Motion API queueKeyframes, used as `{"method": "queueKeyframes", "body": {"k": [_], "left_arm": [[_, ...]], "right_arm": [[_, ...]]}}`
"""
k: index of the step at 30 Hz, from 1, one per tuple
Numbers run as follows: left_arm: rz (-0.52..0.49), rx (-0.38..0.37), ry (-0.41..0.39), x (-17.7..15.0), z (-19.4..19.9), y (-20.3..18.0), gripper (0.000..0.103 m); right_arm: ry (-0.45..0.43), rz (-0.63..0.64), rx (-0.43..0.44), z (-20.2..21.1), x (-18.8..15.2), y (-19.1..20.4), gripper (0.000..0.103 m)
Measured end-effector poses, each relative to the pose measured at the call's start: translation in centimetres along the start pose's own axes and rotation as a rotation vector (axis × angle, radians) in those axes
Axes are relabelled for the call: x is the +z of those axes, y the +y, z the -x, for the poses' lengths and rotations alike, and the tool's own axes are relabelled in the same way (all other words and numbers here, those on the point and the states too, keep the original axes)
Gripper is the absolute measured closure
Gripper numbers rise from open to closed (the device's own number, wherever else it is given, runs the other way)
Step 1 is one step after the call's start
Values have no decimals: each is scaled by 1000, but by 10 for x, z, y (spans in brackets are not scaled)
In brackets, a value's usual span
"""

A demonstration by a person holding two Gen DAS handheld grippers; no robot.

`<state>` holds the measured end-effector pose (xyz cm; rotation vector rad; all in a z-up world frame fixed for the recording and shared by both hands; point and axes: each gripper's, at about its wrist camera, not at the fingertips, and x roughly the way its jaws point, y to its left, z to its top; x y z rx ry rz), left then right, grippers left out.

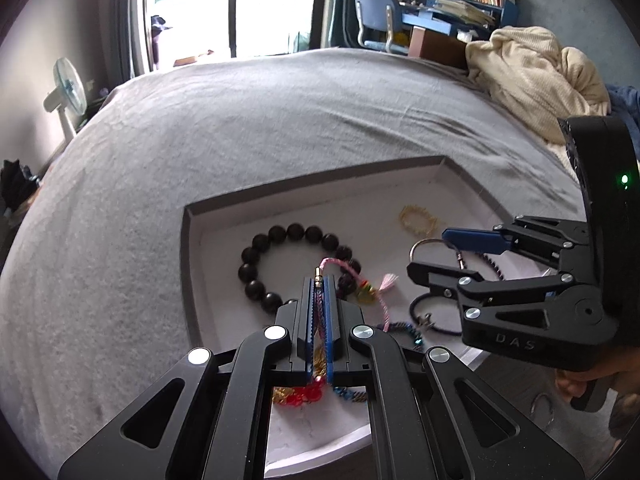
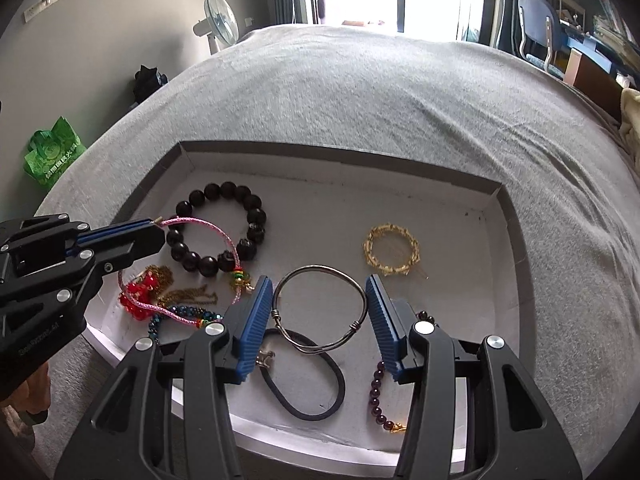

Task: Organize jewelry
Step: 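Open both tools to drop the pink bracelet and silver bangle into the box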

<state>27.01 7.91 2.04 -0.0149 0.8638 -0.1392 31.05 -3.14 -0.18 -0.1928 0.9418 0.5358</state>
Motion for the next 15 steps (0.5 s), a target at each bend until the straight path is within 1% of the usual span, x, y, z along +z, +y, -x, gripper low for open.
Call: {"method": "queueKeyframes", "body": {"k": [6,8,9,10,12,14,15], "left_arm": [[2,10,25,-8,-4,1,98],[6,24,27,-10,-4,2,86],[9,36,23,-11,-3,3,75],[9,43,18,-12,-1,3,68],[10,41,17,-14,1,3,65],[4,47,10,-16,4,2,57],[3,50,5,-17,6,1,50]], "right_arm": [[12,11,-9,-2,-4,1,54],[10,20,-19,-1,-6,2,54],[7,27,-20,0,-7,2,54],[7,30,-22,1,-8,3,54],[6,44,-25,3,-9,4,53],[2,61,-28,6,-11,5,51],[-3,65,-29,9,-12,5,46]]}}
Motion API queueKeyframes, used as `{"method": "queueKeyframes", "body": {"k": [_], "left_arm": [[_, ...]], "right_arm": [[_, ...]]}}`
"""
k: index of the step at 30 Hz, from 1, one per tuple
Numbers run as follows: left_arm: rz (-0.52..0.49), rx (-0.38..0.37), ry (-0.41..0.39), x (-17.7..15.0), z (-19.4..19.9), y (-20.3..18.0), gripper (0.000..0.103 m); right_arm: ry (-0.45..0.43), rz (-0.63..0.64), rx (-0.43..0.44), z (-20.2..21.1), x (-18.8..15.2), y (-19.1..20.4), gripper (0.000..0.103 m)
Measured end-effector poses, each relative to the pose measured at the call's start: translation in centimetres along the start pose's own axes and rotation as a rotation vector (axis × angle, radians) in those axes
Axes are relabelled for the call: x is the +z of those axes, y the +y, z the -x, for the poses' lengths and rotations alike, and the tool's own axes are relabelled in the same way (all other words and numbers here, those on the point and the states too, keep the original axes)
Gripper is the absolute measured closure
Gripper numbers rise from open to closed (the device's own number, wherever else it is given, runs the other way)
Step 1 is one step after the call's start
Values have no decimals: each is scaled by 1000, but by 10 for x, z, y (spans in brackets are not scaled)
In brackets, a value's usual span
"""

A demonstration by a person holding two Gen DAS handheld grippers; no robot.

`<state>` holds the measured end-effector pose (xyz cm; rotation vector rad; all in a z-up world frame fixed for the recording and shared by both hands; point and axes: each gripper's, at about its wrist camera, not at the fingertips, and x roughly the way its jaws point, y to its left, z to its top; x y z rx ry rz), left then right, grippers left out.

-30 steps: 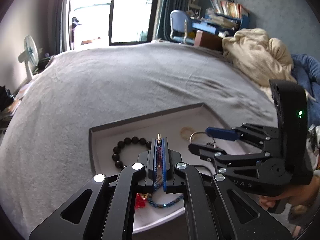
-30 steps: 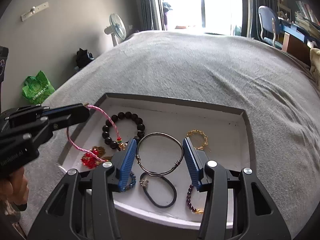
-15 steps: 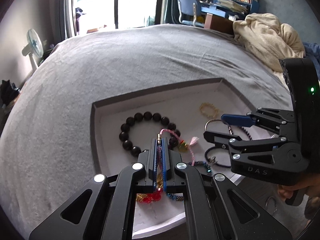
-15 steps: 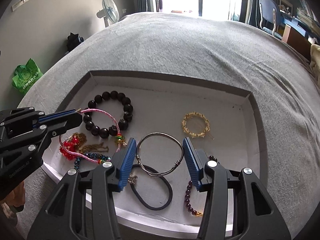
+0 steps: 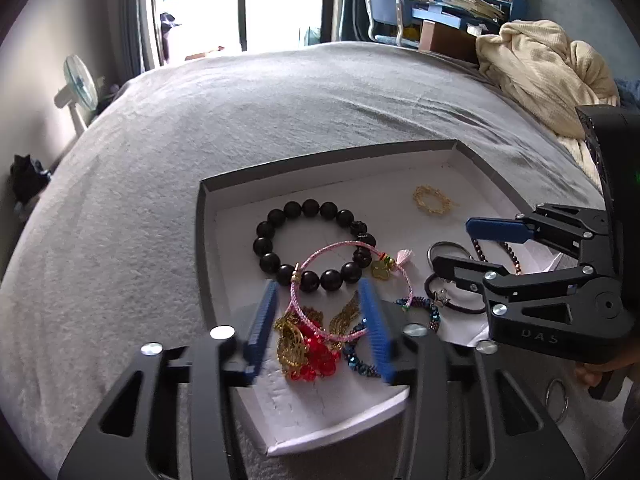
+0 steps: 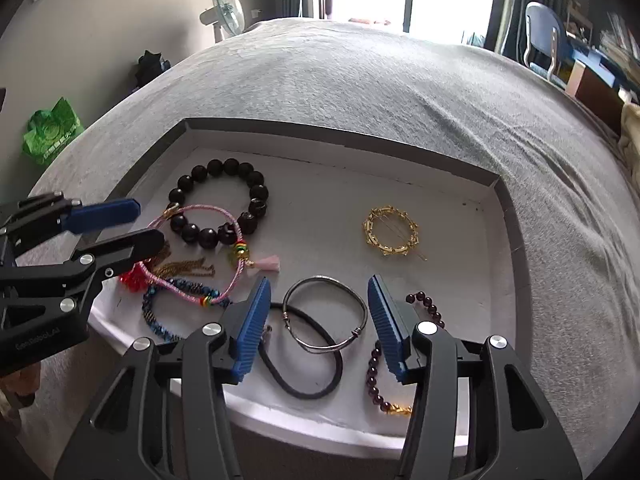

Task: Organize jewelry
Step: 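Open both tools to drop the pink bracelet and silver bangle into the box, then move both open tools back over the pearl hairpin and last silver bangle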

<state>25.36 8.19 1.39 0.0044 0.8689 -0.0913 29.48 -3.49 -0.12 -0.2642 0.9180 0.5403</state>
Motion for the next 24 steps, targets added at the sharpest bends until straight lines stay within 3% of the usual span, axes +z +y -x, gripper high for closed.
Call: {"method": "queueKeyframes", "body": {"k": [4,11,19,24], "left_arm": [[2,19,-40,-4,13,-3,27],[-14,33,-77,-13,34,-8,21],[-17,-34,-115,-38,58,-27,19],[-53,-64,-95,-56,62,-47,19]], "right_arm": [[-37,1,5,16,-6,-4,41],[-99,-41,4,42,-16,-15,35],[-166,-115,-26,76,-55,-31,30],[-172,-188,-23,88,-81,-43,29]]}}
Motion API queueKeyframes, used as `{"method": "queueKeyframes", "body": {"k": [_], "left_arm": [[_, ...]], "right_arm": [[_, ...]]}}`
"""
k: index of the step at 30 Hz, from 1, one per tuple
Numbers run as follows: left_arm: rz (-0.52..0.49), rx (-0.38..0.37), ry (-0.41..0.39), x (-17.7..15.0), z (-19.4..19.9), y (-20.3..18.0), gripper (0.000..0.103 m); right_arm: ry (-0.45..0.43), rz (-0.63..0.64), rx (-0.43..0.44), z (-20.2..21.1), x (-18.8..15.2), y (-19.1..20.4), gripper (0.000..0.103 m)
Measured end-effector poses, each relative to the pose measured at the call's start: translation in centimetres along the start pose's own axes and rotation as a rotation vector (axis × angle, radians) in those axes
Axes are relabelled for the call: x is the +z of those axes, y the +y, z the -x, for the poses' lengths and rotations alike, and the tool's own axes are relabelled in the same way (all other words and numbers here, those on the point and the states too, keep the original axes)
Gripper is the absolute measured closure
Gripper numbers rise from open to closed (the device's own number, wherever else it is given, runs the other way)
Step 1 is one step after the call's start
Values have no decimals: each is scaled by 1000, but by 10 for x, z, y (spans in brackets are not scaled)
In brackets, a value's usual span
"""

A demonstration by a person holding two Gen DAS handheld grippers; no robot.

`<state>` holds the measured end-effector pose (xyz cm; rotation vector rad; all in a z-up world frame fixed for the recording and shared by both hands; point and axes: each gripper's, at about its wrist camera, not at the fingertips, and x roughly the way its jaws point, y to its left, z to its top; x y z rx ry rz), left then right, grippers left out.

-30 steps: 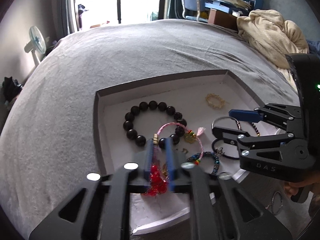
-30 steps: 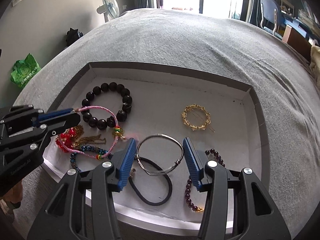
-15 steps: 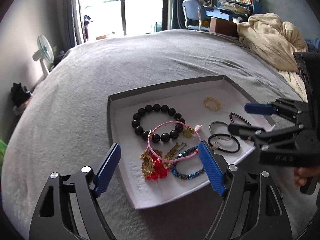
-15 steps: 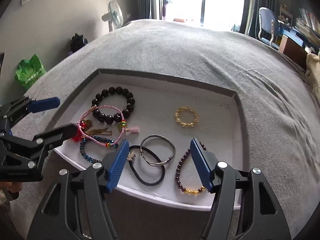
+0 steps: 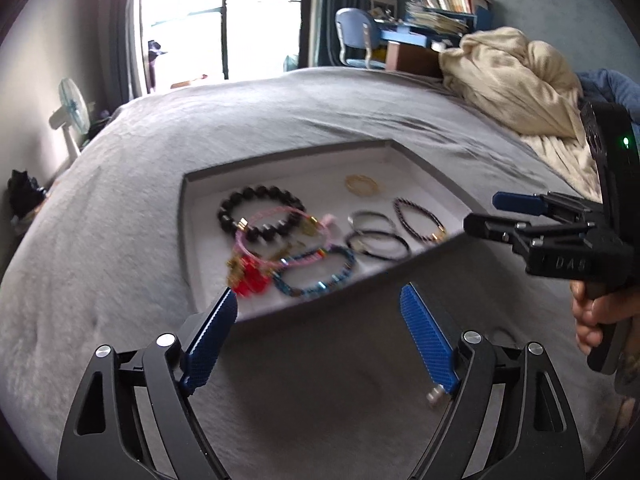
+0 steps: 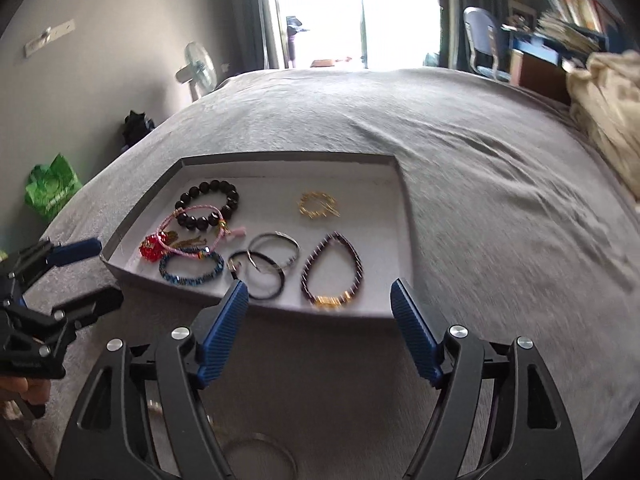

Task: Organize jewelry
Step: 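Move both open tools back over the pearl hairpin and last silver bangle, then grasp the pearl bar hairpin with the left tool while the right tool grasps the silver bangle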

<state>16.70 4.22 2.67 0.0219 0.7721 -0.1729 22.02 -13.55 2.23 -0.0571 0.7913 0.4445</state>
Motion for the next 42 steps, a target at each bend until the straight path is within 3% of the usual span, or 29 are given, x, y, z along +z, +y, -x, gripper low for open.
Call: {"method": "queueKeyframes", "body": {"k": [10,17,22,29,32,34,36,42], "left_arm": [[-106,-82,43,-29,-1,-35,19],[-176,-113,64,-35,-3,-53,23],[-212,-121,110,-40,-12,-60,46],[-280,-143,161,-45,-23,-72,54],[-276,-147,180,-46,-27,-73,69],[-250,-144,179,-44,-27,-69,87],[-202,-138,176,-44,-27,-60,94],[-130,-112,169,-45,-22,-46,94]], "right_arm": [[53,-66,-5,18,-58,-12,29],[62,-106,-2,27,-77,-21,29],[70,-115,6,27,-86,-20,28],[70,-89,27,29,-90,-12,27],[79,-53,40,28,-91,-2,27],[84,-39,52,27,-92,1,28],[89,-27,61,27,-92,5,28],[114,7,96,23,-94,14,28]]}}
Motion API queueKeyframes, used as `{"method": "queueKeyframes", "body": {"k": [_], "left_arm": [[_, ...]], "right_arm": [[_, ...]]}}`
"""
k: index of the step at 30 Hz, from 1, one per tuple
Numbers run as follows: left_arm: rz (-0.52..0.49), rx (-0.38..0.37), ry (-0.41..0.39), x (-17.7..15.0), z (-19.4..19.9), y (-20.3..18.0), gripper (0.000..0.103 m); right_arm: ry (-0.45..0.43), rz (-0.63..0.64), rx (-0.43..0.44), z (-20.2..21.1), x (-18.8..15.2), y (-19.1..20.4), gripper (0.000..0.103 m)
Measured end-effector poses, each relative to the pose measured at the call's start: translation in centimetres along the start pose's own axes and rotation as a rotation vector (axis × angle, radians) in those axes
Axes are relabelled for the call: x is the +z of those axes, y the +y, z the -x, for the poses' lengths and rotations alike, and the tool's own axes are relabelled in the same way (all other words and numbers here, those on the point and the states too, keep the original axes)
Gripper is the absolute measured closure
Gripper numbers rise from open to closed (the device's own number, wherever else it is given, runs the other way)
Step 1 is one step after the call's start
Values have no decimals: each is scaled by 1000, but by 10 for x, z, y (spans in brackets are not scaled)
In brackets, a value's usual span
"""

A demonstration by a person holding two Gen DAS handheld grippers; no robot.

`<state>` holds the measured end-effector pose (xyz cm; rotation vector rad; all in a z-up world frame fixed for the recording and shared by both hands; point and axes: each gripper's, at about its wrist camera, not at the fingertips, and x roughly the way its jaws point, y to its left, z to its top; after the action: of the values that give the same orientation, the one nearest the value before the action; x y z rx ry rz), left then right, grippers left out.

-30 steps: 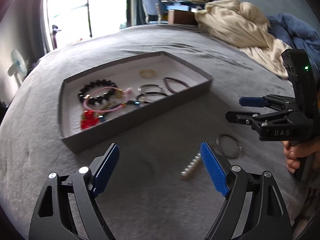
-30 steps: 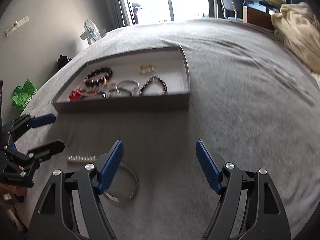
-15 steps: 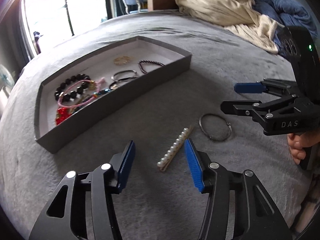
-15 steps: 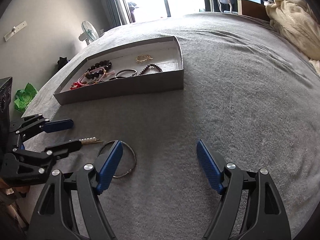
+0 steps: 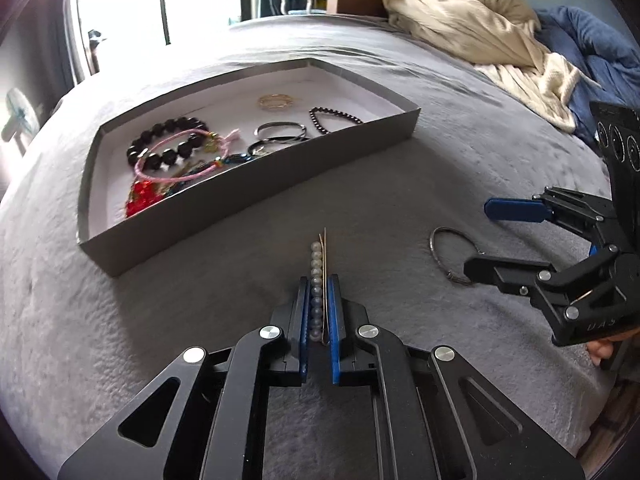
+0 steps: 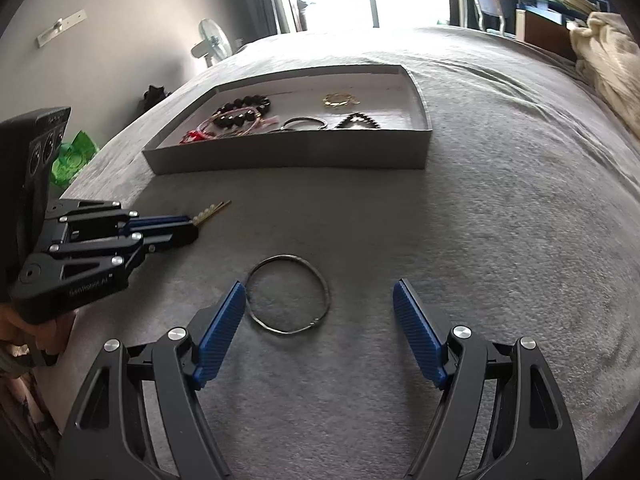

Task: Organize jewelry
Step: 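Grasp the pearl bar hairpin with the left tool while the right tool grasps the silver bangle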

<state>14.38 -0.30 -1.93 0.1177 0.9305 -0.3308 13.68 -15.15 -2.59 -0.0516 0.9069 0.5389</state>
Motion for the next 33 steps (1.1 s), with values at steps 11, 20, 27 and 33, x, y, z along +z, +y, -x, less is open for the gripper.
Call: {"method": "queueKeyframes", "body": {"k": [11,20,27,33], "left_arm": [[9,12,-2,-2,0,-2,94],[17,5,0,-2,-3,0,93],[29,-10,-2,-2,-3,3,94],[25,-10,0,-3,-2,3,94]], "right_arm": [[74,15,67,-17,3,4,34],[78,16,79,-21,5,7,49],[49,19,67,-16,2,8,53],[30,16,67,-12,1,7,53]]}}
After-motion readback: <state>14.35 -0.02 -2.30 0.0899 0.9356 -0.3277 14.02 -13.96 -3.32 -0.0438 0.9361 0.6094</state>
